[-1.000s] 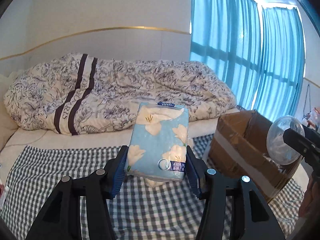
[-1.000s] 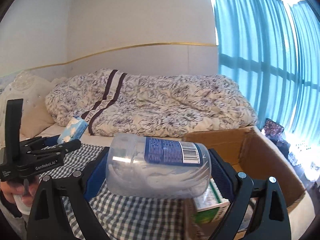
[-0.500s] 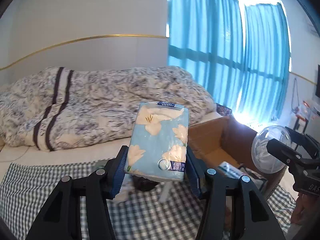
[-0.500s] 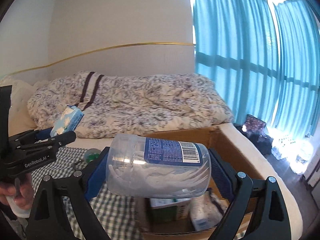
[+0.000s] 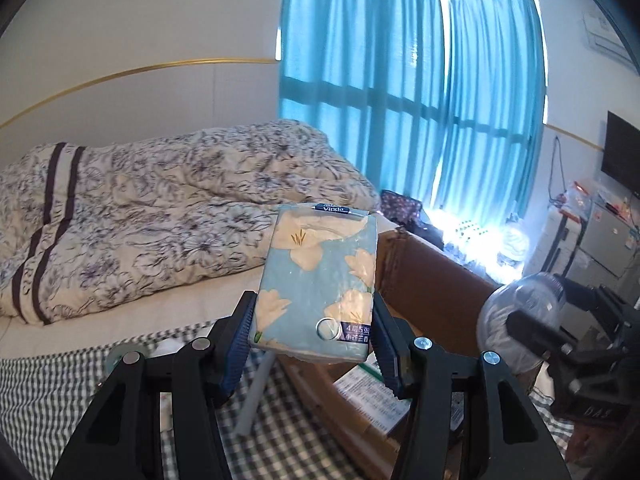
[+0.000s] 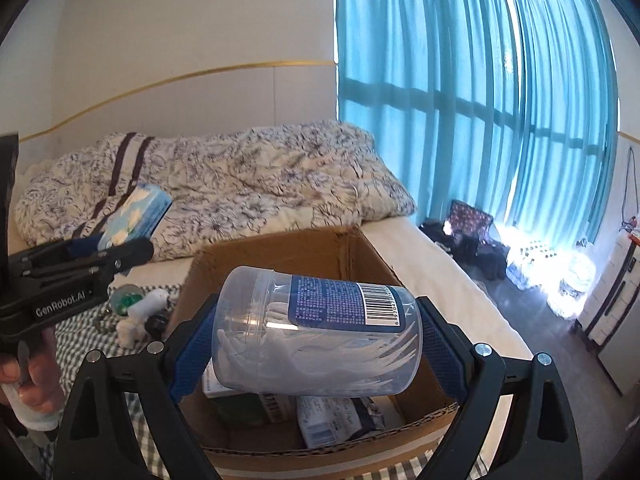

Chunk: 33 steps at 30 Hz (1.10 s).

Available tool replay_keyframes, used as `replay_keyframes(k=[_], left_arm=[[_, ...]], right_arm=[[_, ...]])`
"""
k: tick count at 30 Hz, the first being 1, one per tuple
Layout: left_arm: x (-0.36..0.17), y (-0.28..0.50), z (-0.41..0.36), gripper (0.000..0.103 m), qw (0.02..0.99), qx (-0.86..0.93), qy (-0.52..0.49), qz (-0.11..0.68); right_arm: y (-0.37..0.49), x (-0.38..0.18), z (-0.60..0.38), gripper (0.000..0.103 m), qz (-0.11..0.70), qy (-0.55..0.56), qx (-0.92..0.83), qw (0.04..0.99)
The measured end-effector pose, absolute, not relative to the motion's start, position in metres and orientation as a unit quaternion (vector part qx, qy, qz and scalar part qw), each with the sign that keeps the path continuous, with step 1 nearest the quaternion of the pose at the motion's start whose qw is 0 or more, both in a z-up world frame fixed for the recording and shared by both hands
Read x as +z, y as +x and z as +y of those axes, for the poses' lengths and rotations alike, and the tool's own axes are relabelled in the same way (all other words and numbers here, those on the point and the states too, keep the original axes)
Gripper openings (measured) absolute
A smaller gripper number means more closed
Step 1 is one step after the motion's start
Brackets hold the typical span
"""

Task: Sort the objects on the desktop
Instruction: 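Carry the bottle and tissue pack to the cardboard box and release both, then move both tools back over the remaining items on the bed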

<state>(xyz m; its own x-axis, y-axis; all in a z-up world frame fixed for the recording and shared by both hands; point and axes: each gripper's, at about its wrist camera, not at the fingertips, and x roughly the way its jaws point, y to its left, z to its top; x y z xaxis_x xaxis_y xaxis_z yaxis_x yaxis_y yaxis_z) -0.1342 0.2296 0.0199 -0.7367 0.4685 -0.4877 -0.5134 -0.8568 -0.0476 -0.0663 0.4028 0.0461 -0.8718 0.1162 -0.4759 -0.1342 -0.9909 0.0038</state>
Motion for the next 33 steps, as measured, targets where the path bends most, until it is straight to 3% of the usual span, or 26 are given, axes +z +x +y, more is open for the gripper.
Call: replay_keyframes(k=[13, 17, 19, 29, 33], left_arm=[[-0.018, -0.179, 0.296, 0.056, 0.302, 0.879, -0.357, 0.1], [-0.027, -0.184, 0.3, 0.069, 0.295, 0.875, -0.371, 0.098], [-0.024, -0.181, 0.297, 0.084, 0.292, 0.881, -0.361, 0.096], [0.01, -0.164, 0.263, 0.084, 0.261, 0.917, -0.287, 0.09], [0.024, -0.153, 0.232, 0.096, 0.225, 0.939, -0.248, 0.08]], right_arm=[[-0.09, 0.019, 0.416, 0.092, 0.007, -0.332, 0.941, 0.062], [-0.088, 0.013, 0.416, 0.092, 0.0, -0.332, 0.941, 0.066], [-0.083, 0.014, 0.416, 0.092, 0.0, -0.323, 0.944, 0.067], [-0.055, 0.047, 0.402, 0.093, 0.01, -0.23, 0.971, 0.061], [-0.051, 0.06, 0.384, 0.098, 0.013, -0.201, 0.978, 0.047]])
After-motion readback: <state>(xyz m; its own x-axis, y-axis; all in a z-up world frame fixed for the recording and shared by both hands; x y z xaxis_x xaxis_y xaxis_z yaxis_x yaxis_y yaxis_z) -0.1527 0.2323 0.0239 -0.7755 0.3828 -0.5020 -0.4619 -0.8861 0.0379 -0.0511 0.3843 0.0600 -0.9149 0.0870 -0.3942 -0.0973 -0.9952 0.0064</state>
